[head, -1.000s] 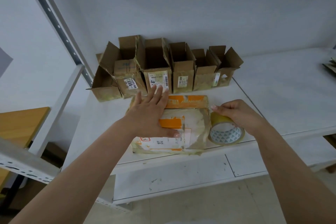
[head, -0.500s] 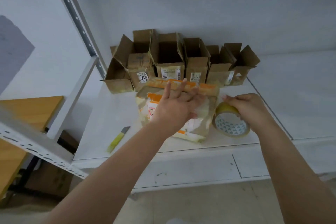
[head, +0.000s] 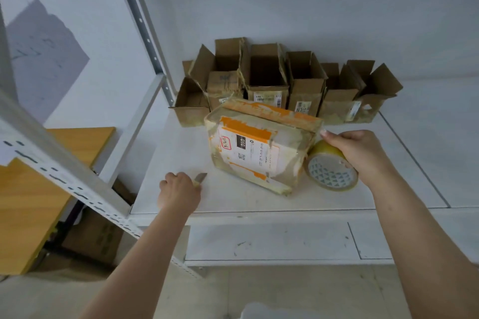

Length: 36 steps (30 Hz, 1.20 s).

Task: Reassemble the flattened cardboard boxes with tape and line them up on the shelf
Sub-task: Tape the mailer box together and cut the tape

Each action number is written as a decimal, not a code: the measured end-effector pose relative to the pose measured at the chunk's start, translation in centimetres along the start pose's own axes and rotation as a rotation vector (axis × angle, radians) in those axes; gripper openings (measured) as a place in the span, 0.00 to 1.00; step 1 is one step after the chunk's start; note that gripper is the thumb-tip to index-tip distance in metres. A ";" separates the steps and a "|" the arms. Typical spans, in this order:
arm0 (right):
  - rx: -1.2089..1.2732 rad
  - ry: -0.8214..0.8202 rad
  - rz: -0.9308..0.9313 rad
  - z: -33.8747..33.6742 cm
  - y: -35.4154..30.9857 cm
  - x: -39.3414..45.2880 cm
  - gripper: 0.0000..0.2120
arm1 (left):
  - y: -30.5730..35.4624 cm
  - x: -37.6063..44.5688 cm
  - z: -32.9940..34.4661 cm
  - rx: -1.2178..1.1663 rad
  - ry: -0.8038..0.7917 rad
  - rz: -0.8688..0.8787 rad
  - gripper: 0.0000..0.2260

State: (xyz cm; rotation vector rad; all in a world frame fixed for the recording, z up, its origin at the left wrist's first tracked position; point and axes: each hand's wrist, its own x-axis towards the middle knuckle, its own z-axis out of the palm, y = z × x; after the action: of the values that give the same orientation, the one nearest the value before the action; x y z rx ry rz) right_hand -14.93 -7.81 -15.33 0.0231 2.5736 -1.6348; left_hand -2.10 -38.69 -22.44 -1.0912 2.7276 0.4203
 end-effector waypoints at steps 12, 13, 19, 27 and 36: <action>-0.003 -0.047 0.027 0.8 0.3 -0.8 0.23 | 2.5 -0.9 -5.4 -0.833 0.469 0.316 0.04; -0.006 -0.050 0.027 0.8 0.2 -0.9 0.23 | 4.2 -1.8 -6.8 -0.877 0.467 0.468 0.06; -0.027 -0.150 0.024 0.1 0.2 -1.4 0.32 | 16.2 -5.5 -9.6 -0.758 -0.158 0.982 0.16; 0.283 -0.474 -0.001 -3.2 2.8 -1.9 0.18 | 19.7 -2.5 -5.3 -0.618 -0.214 0.878 0.20; -0.075 -0.373 0.137 -1.7 4.8 0.1 0.14 | 19.8 -2.7 -5.1 -0.521 -0.177 0.970 0.18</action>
State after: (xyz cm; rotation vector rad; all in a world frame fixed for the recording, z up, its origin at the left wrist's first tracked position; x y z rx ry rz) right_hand -14.85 -4.27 -18.94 -0.0991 2.2926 -1.3473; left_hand -14.26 -24.90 -13.05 0.3188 2.8466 1.3131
